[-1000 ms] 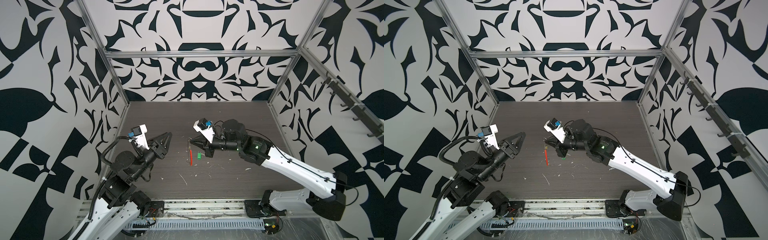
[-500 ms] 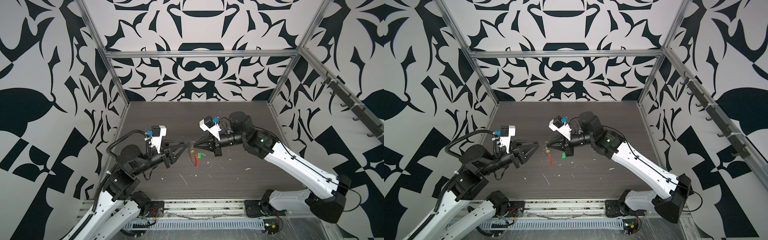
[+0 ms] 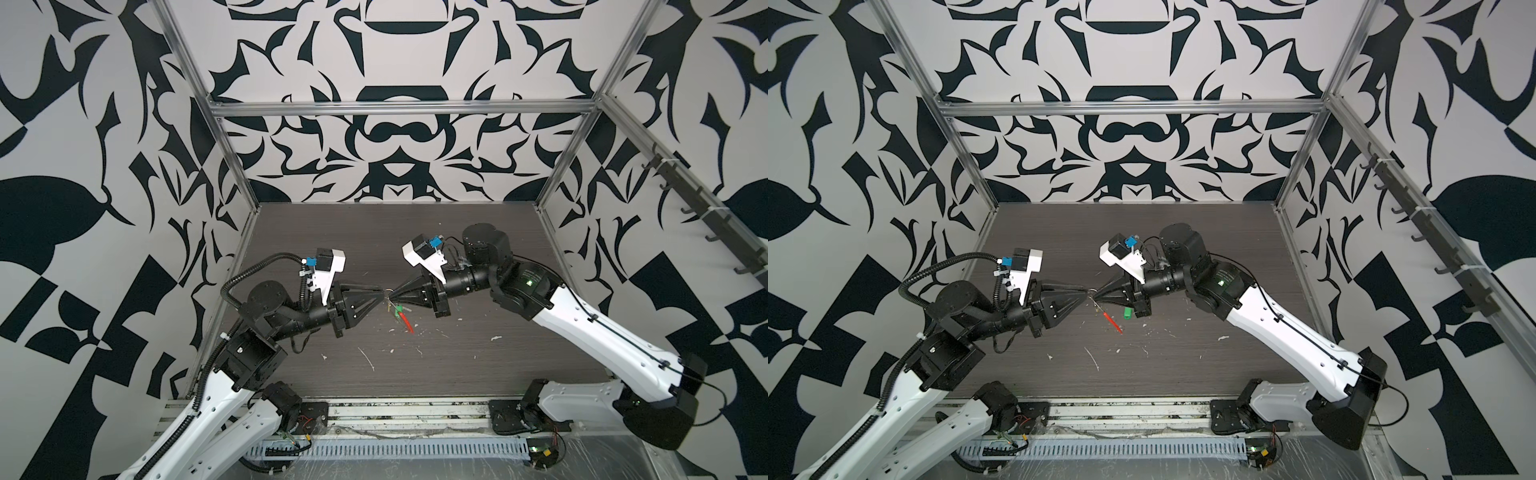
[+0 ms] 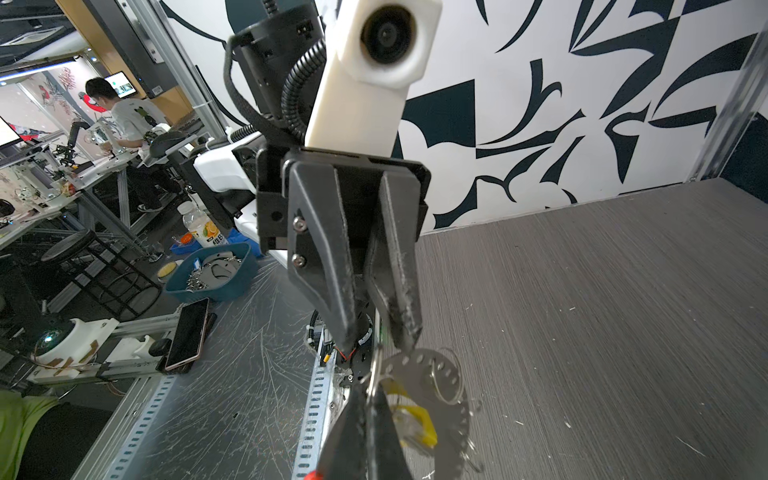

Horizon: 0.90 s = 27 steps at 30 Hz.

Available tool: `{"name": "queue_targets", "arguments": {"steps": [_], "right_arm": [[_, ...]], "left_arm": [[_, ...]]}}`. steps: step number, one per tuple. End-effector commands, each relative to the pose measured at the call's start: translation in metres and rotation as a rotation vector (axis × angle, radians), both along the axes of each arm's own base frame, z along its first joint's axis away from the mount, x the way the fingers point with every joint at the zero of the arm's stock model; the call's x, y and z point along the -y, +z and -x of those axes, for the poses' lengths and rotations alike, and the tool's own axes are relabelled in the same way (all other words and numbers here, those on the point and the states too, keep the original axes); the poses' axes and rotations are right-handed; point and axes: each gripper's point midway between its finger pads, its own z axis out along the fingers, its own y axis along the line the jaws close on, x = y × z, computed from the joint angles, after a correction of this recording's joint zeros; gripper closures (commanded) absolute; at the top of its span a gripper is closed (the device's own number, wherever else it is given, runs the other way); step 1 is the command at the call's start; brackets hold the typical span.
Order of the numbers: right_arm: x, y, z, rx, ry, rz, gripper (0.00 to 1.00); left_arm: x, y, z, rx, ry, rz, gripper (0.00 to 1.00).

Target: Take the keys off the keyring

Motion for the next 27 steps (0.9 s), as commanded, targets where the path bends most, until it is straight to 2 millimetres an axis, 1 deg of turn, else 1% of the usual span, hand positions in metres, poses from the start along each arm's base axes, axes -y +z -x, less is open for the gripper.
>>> {"name": "queue_targets", "arguments": {"steps": [1,7,12,15,20,24,27], "right_arm": [[0.004,0.024,0.007,0.038,0.019,-0.062,1.0],[0.002,0.021,0.005,0.028,0.013,-0.055,1.0],[0.0,0.02,0.003,0.02,0.011,-0.052,1.0],[-0.001,0.019,0.003,0.014,0.009,-0.051,1.0],[-0.001,0.021,0.001,0.01,0.001,-0.055,1.0],[-0.001,0.023,0.001,0.007,-0.002,-0.063,1.0],[0.001,0.025,-0.001,0.016,-0.031,-0.071,1.0]], "left_arm": [[0.0,0.016,0.008,0.041,-0.034,0.035,0.76],[0.003,0.016,0.009,0.036,-0.063,0.035,0.83],[0.004,0.015,0.007,0.027,-0.062,0.031,0.84],[0.005,0.016,0.006,0.026,-0.06,0.031,0.87],[0.006,0.016,0.005,0.013,-0.066,0.032,0.99],[0.006,0.019,0.003,0.02,-0.053,0.051,1.0],[0.003,0.02,-0.003,0.018,-0.01,0.074,1.0]]}}
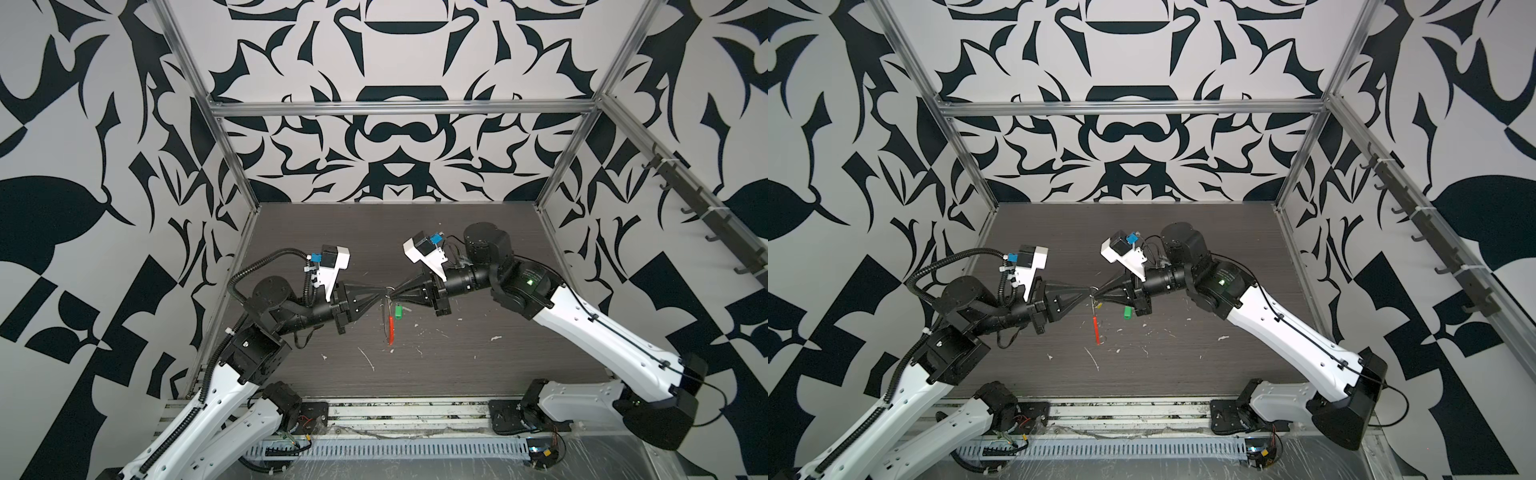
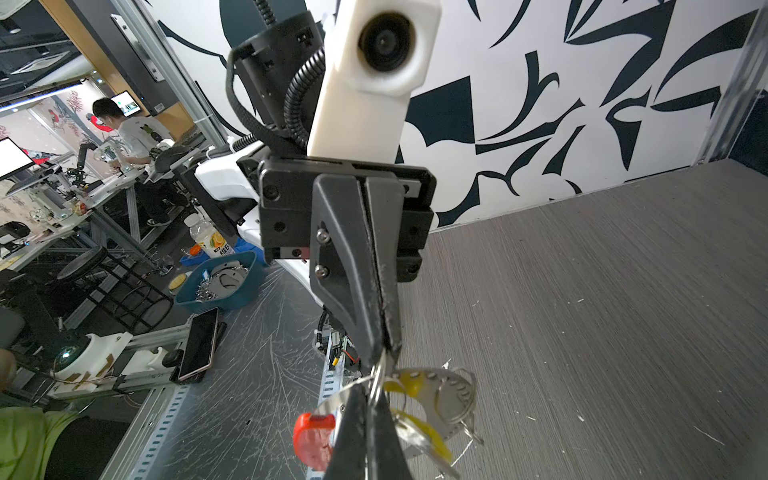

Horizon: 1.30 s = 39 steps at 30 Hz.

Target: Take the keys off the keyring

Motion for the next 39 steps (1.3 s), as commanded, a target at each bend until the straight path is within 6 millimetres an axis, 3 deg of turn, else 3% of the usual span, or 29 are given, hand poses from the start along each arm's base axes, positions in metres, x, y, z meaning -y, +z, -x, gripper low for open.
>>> {"name": "queue_targets", "arguments": {"steps": [1,2,5,10,17,23,39], "right_arm": [[0.002,0.023,-0.002,0.073,-0.035,-0.072,0.97],[0.003,0.024,-0.003,0.079,-0.048,-0.079,0.94],[0.007,0.027,-0.005,0.096,-0.085,-0.099,0.73],[0.02,0.036,-0.012,0.131,-0.198,-0.161,0.63],[0.039,0.055,-0.033,0.115,-0.406,-0.323,0.59],[0.032,0.071,-0.048,-0.015,-0.438,-0.455,0.57],[-0.006,0.081,-0.028,-0.062,-0.245,-0.458,0.61]], "left_arm": [[-0.005,0.02,0.0,0.042,0.025,0.077,1.0],[-0.006,0.021,-0.001,0.043,0.036,0.087,1.0],[-0.011,0.024,-0.005,0.057,0.077,0.113,1.0],[-0.019,0.029,-0.011,0.074,0.147,0.137,1.0],[-0.027,0.036,-0.014,0.101,0.202,0.175,1.0],[-0.028,0.039,-0.015,0.102,0.208,0.189,1.0],[-0.031,0.04,-0.018,0.099,0.235,0.207,1.0]]}}
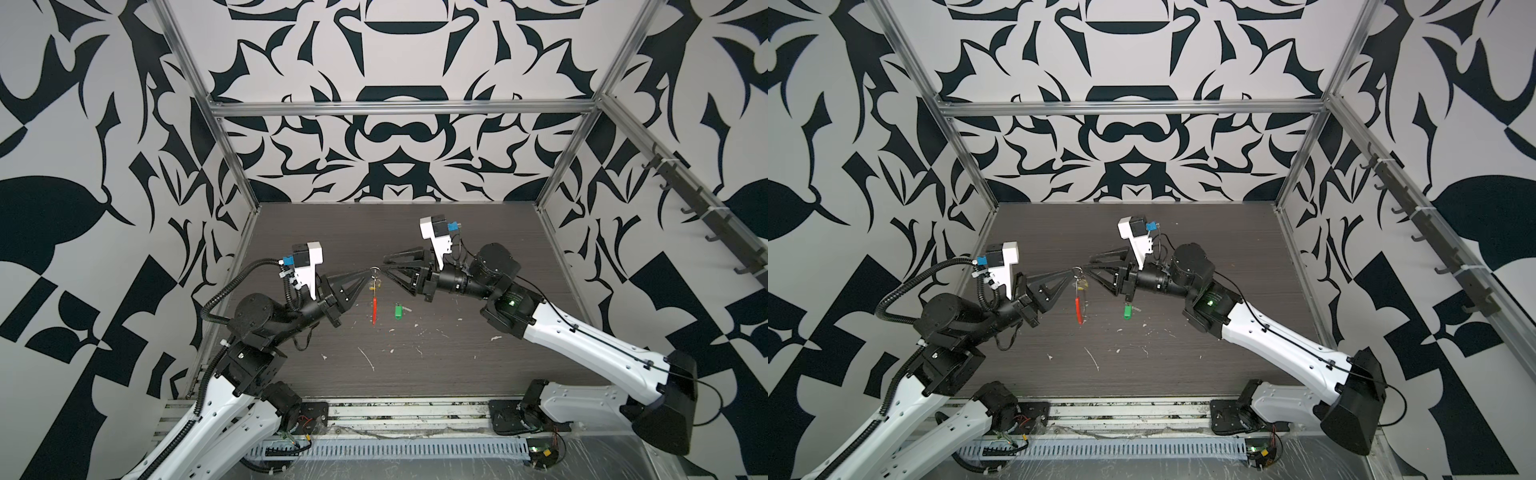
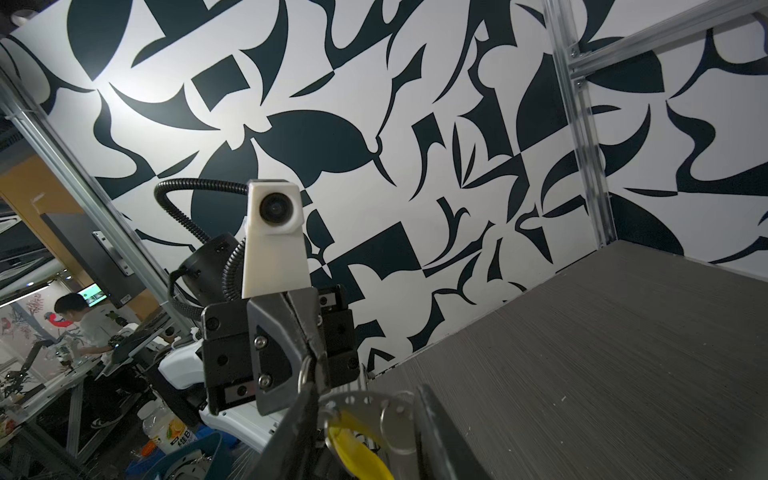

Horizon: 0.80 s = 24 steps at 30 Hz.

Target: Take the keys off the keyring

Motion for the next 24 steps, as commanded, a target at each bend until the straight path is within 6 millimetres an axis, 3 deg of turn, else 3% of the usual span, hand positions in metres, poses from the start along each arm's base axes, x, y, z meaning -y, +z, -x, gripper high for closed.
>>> {"name": "queue_targets", "arguments": {"steps": [1,5,17,24], "right_arm": [[0.007,0.043,0.016,0.09,0.043,-0.092,0.62],[0.005,0.043,0.017,0.093,0.057,-0.082,0.67],[-0.002,0.041,0.022,0.083,0.108,-0.065,0.68],[-0.003,0.038,0.024,0.084,0.117,-0.053,0.79]], "left_arm": [[-0.003,0.007,0.002,0.027,0.009,0.032,1.0],[-0.003,0.007,0.001,0.024,0.006,0.03,1.0],[-0.002,0.007,0.0,0.019,0.008,0.028,1.0],[-0.002,0.005,-0.001,0.015,0.01,0.026,1.0]]}}
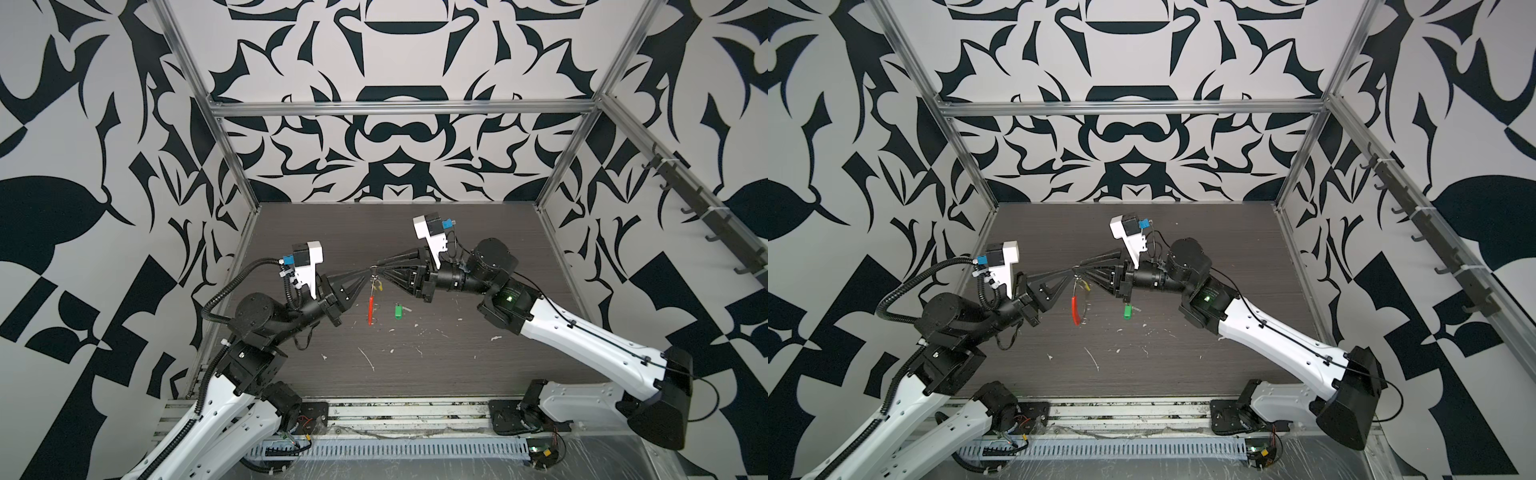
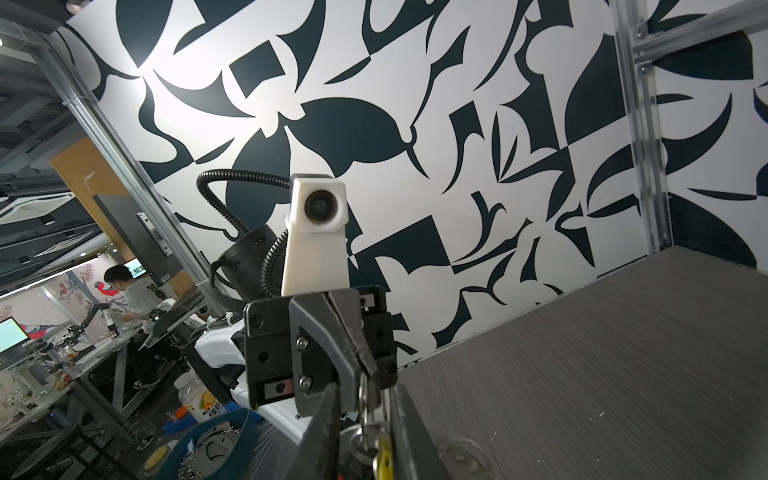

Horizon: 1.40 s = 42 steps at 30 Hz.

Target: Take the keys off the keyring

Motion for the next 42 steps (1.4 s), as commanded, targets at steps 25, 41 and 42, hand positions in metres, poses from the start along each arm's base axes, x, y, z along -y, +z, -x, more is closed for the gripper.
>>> {"name": "queue_targets", "arguments": {"steps": [25,41,42], "right_arm": [[0.012,0.022,0.018,0.06,0.112,0.088,1.0],[0.019,0.009,0.032,0.093,0.215,0.259,1.0],[0.019,0.008,0.032,0.093,0.215,0.261,1.0]], "left_arm": [[-0.009,0.003,0.019,0.001,-0.022,-0.025,0.63],[0.019,-0.005,0.04,-0.118,-0.264,-0.192,0.71],[0.019,-0.004,0.04,-0.119,-0.267,-0.192,0.72]]}}
